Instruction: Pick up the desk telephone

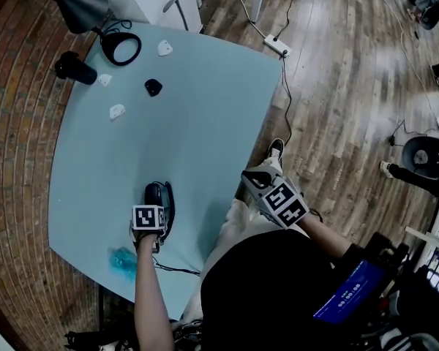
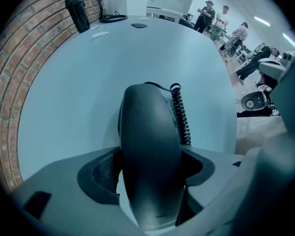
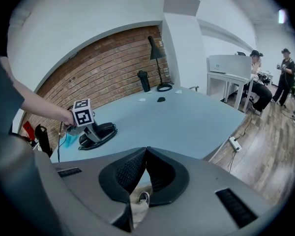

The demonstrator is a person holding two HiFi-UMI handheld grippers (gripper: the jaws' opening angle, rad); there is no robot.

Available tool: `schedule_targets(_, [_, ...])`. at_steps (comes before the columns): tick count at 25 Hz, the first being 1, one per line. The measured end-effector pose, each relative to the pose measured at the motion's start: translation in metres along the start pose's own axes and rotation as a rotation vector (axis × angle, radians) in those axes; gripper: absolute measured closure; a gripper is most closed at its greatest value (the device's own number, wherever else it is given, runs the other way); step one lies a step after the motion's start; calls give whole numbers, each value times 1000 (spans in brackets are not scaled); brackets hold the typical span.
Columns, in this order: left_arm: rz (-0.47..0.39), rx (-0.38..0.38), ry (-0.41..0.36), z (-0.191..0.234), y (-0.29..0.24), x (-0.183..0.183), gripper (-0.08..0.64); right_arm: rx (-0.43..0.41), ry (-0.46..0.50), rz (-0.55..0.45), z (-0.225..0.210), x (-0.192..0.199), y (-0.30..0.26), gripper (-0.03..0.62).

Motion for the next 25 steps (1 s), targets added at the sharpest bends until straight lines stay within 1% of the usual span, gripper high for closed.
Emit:
schedule_targets(3, [2,14,-14,-9,-4,3,202,11,-1,16,-3,7,8,587])
schedule_targets(5, [-21,23,-16,-7,-3,2,209,17,-5,18,-4,7,8,587])
schedule_targets(9, [-66,39,-4,4,1,4,253,16,0,21,2,8,3,586])
schedule_targets(10, [-70,41,-5,5,1,4,253,13,4,22,4,8,3,588])
schedule_targets(15, [-74,41,-6,6,1,4,256,8,19,24,10,6,2,586])
schedule_targets(25, [-65,39,2,7,0,4,256,1,7,19,13,9,1,587])
Point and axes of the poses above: the fingertips, and each gripper's own axes: y backward along the fingers, z to its left, x out of its underside, the point moved 8 cm from there along y, backward along the fingers, and after that the axes turned 14 degrees about y, right-handed, at the moved point
